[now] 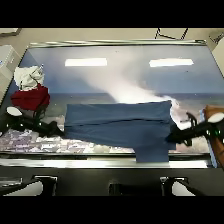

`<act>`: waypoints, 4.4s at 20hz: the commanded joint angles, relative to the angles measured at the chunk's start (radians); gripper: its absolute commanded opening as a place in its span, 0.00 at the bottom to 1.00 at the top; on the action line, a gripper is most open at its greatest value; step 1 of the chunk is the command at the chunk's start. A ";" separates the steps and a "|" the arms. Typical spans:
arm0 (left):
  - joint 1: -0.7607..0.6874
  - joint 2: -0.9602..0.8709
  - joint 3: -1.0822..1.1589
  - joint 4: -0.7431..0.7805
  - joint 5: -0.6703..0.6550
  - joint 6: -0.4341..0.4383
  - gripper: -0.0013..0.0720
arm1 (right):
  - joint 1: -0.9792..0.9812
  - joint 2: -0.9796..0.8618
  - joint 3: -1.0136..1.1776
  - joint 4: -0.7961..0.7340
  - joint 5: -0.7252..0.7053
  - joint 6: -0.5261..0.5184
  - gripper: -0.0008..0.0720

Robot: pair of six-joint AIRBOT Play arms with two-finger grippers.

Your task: Fold the clothes and pants, and hang the long-sleeved shirts on hangers.

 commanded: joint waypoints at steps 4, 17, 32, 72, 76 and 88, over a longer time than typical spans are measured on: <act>-0.013 -0.167 0.246 -0.006 0.009 -0.068 0.05 | 0.177 -0.292 0.499 0.008 -0.092 0.117 0.07; -0.032 -0.534 0.592 -0.089 0.015 -0.131 0.07 | 0.206 -0.565 0.696 0.112 -0.227 0.156 0.07; 0.111 -0.346 0.700 -0.092 -0.191 -0.183 0.99 | -0.079 -0.575 0.619 0.083 0.073 -0.027 1.00; -0.950 -0.636 0.702 -0.521 0.758 -0.285 0.05 | 0.388 0.030 0.600 0.196 0.026 0.262 0.07; -0.698 -0.468 0.702 -0.105 0.571 -0.323 0.05 | 0.478 -0.091 0.601 0.280 -0.080 0.221 0.07; -0.208 0.139 0.701 0.157 0.393 -0.272 0.05 | 0.846 -0.563 0.601 0.725 -0.440 0.135 0.92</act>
